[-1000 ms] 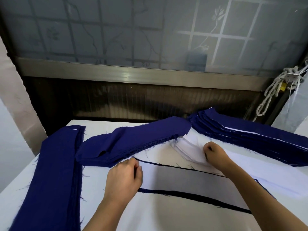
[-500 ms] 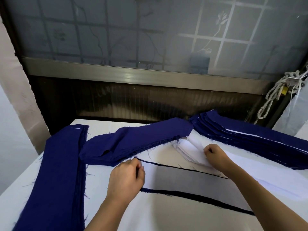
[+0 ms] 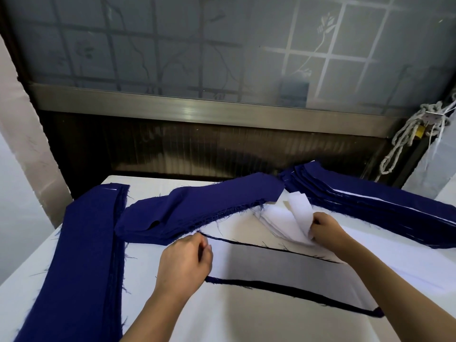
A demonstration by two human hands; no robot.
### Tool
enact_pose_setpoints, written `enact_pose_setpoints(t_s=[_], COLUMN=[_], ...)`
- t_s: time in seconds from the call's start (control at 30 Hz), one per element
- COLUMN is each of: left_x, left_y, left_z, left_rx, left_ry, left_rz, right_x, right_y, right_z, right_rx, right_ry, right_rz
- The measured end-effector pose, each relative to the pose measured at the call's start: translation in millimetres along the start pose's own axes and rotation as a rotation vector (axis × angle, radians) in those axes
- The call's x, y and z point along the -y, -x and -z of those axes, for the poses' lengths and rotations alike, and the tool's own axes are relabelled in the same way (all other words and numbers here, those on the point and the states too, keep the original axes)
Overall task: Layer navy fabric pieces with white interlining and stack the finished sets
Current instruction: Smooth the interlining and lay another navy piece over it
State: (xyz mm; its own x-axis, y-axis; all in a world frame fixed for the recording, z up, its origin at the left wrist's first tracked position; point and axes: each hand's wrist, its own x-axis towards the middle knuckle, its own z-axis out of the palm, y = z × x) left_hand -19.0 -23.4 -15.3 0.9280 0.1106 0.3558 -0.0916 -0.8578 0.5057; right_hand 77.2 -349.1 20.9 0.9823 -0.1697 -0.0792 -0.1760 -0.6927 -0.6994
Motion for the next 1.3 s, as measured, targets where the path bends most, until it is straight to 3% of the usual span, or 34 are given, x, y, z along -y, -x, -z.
enact_pose_setpoints(t_s=[0.07,0.17,0.3,0.57,0.73,0.93,1.3], left_x=[-0.2,-0.2,-0.4,1.4,1.3,1.7,1.4], left_y=[-0.1,-0.4,-0.6,-0.6,-2.0,-2.1,-1.3], left_z=[-0.2,0.5,1.5,0.8,-0.6,-0.7,-0.4], left_rx=[0.002,0.009,0.003,0.005,0.006,0.007,0.004], left_ry=[0.001,0.006,0.016,0.034,0.020,0.011,0.013], left_rz=[-0.001,0.002,0.006,0.008,0.009,0.015,0.010], right_x=[4.5,5.5,2.1,-8.8,-8.8,-8.6,-6.4], right_y=[2.0,1.6,0.0,-8.5,-5.2,3.4,9.1], right_z=[-6.1,-9.7,-7.8,2.6,3.1,-2.5,-3.4], right_rx=[-0.010,-0.051,-0.029,-0.089,-0.074,-0.015,0.081], right_ry=[0.191,0.227,0.130,-0.135,-0.169,-0.217,-0.328], right_rz=[0.072,0.130,0.109,-0.108,-0.069,0.118,0.078])
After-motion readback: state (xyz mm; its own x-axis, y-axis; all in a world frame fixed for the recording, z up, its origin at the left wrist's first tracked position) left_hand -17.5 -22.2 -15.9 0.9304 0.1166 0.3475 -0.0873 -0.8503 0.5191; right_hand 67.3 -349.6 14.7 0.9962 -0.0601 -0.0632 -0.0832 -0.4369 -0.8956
